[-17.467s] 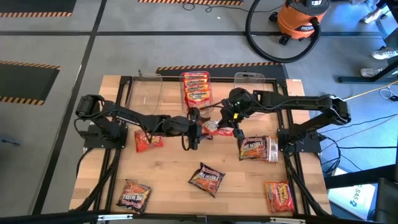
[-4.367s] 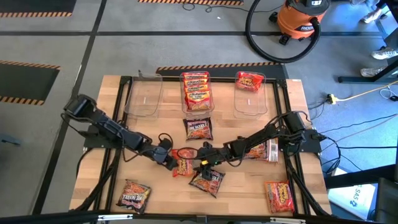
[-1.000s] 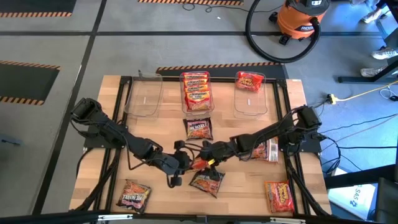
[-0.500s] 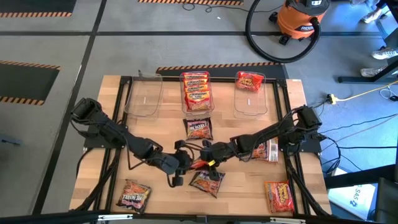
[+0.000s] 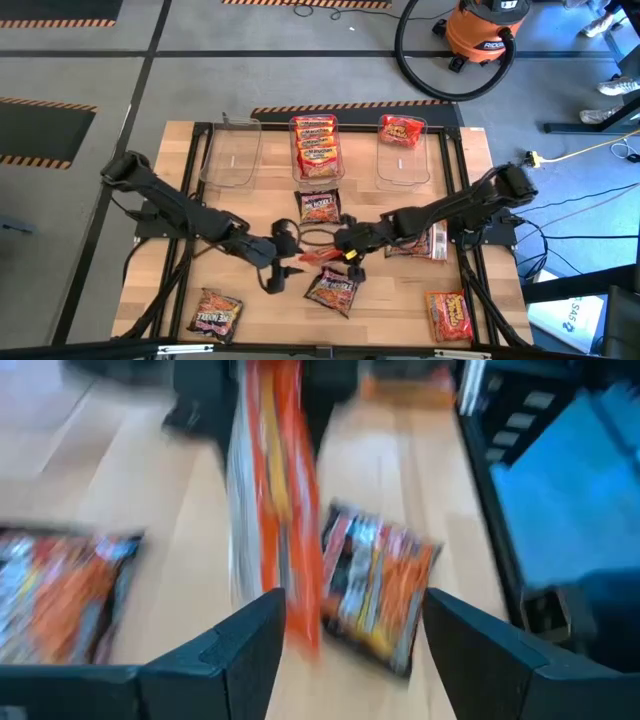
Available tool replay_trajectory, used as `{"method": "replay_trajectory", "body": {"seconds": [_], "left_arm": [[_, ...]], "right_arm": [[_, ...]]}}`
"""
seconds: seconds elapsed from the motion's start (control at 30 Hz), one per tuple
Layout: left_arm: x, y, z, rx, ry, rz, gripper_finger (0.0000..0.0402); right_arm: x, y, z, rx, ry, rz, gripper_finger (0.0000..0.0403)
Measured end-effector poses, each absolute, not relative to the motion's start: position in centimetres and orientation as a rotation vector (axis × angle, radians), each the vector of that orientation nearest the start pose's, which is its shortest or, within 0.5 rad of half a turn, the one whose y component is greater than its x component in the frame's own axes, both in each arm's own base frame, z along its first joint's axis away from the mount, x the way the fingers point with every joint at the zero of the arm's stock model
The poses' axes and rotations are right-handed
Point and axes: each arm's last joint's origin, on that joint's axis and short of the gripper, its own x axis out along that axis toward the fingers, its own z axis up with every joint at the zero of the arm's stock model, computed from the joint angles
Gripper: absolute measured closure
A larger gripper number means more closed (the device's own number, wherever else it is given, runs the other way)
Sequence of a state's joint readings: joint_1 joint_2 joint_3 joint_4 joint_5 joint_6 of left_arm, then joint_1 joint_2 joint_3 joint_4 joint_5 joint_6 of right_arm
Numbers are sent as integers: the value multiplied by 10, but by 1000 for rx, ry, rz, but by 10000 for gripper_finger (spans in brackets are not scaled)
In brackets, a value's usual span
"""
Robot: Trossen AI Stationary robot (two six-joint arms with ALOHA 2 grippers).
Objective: Sort Maruchan noodles
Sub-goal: Put the top left orange noodle pack into the right transparent bin
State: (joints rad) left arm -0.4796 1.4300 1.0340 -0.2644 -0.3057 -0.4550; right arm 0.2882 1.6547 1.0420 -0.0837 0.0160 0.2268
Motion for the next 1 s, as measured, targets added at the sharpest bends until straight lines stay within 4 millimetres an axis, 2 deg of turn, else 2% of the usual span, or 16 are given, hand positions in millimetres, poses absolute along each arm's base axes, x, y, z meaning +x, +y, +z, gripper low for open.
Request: {"method": "replay_trajectory", "body": {"seconds": [0.13,0.3,0.47,0.67,1.0], "left_arm": [[255,-138,267,-120,662,51,174],[242,-146,238,-118,598,139,174],[243,-147,220,-208,431,128,175],[248,-140,221,-274,307,138,172],[261,-124,224,-300,279,131,109]], "right_arm": [[324,94,227,104,690,153,305],[313,90,224,122,571,148,305],[312,90,220,178,416,165,302],[315,91,222,198,325,168,301],[324,95,217,212,251,205,298]]}}
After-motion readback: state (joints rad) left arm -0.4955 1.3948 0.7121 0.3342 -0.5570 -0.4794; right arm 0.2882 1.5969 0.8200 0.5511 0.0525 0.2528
